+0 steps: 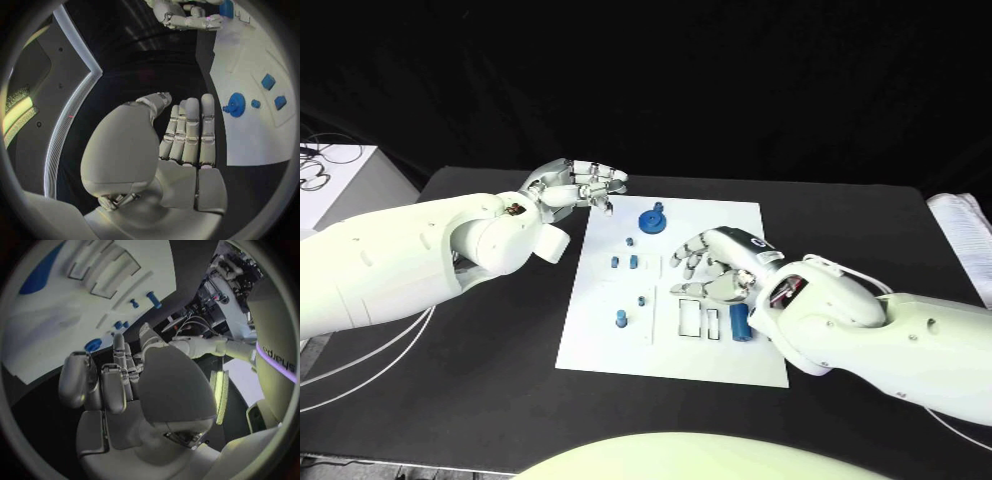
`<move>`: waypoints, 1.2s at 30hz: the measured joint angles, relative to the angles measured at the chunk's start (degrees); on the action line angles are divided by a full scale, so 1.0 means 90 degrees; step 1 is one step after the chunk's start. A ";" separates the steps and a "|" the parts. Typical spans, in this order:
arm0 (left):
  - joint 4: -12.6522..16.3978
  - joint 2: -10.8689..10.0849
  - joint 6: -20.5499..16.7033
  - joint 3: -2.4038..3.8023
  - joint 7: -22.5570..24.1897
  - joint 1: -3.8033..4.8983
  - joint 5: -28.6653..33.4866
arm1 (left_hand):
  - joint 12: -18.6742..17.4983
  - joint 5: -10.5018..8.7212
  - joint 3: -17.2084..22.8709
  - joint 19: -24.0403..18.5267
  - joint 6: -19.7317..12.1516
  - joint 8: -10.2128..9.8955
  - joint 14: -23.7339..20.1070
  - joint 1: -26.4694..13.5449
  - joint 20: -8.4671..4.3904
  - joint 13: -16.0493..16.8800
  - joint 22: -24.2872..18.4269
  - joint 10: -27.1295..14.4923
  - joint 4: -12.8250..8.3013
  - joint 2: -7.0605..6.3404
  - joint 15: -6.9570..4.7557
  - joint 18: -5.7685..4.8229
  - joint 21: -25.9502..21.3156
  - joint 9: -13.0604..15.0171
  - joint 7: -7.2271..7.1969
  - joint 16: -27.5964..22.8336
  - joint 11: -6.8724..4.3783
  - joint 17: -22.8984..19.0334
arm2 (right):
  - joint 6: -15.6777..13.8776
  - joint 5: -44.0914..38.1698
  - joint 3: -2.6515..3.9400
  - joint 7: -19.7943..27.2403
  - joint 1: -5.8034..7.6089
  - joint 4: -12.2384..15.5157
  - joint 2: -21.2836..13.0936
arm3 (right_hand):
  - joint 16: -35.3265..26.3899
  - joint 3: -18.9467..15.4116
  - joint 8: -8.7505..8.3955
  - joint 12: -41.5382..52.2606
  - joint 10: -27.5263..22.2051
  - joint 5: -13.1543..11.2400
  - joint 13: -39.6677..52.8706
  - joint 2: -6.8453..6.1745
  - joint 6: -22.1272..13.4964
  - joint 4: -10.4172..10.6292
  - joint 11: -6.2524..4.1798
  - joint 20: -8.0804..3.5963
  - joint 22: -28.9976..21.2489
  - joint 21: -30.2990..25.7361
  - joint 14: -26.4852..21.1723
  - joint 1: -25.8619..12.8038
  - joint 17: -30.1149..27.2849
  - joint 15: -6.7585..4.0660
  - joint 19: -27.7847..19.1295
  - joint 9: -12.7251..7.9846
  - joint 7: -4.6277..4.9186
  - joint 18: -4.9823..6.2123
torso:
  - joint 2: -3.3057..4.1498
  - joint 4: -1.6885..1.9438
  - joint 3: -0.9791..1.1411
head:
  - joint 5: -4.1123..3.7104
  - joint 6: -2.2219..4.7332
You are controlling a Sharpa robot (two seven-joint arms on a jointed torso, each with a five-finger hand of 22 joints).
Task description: Assemble the parts on the task board
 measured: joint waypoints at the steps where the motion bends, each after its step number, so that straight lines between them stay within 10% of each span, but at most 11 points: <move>1: 0.0005 -0.0005 0.0000 0.0000 0.0000 -0.0004 0.0000 | 0.0000 0.0000 0.0000 0.0000 0.0000 0.0000 0.0000 0.0000 0.0000 0.0000 0.0000 0.0000 0.0000 0.0000 0.0000 0.0000 0.0000 0.0000 0.0000 0.0000 0.0000 0.0000 | -0.0007 0.0220 0.0003 0.0003 0.0042 0.0044 -0.0149 | 0.0000 -0.0077 0.0063 0.0190 0.0150 0.0000 0.0162 0.0029 0.0038 0.0001 -0.0088 -0.0050 0.0000 0.0103 -0.0008 -0.0058 0.0009 -0.0049 -0.0010 0.0030 -0.0038 -0.0001 | -0.0006 -0.0007 -0.0001 | -0.0024 0.0009; 10: 0.0068 -0.0083 0.0003 -0.0006 0.0000 -0.0069 0.0004 | 0.0000 0.0000 0.0000 0.0000 0.0000 0.0000 0.0000 0.0000 0.0000 0.0000 0.0000 0.0000 0.0000 0.0000 0.0000 0.0000 0.0000 0.0000 0.0000 0.0000 0.0000 0.0000 | 0.0144 0.1589 -0.0064 -0.0217 0.0159 0.0518 -0.1371 | 0.0482 -0.0850 0.0972 0.5684 0.1491 0.0000 0.6839 0.0311 0.0066 0.0022 -0.0389 -0.0188 0.0000 0.1515 -0.0021 -0.0235 0.0278 -0.0197 -0.0012 0.0713 -0.0256 -0.0198 | -0.0048 -0.0078 0.0008 | -0.0212 0.0054; 36: 0.0183 -0.0137 0.0011 -0.0007 0.0000 -0.0143 0.0016 | 0.0000 0.0000 -0.0011 0.0000 0.0000 0.0000 0.0000 0.0000 0.0000 -0.0005 -0.0005 0.0000 0.0012 0.0000 0.0000 0.0000 -0.0023 -0.0003 0.0000 0.0000 0.0000 -0.0004 | 0.0484 0.0857 -0.0175 -0.2013 -0.0416 0.0664 -0.1335 | 0.0674 -0.1518 0.1192 0.6220 0.1683 0.0000 0.7084 0.0412 0.0109 0.0068 -0.0416 -0.0229 -0.0002 0.2108 -0.0007 -0.1180 0.0277 -0.0229 -0.0013 0.0894 -0.0319 -0.0297 | -0.0083 -0.0113 0.0020 | -0.0300 0.0004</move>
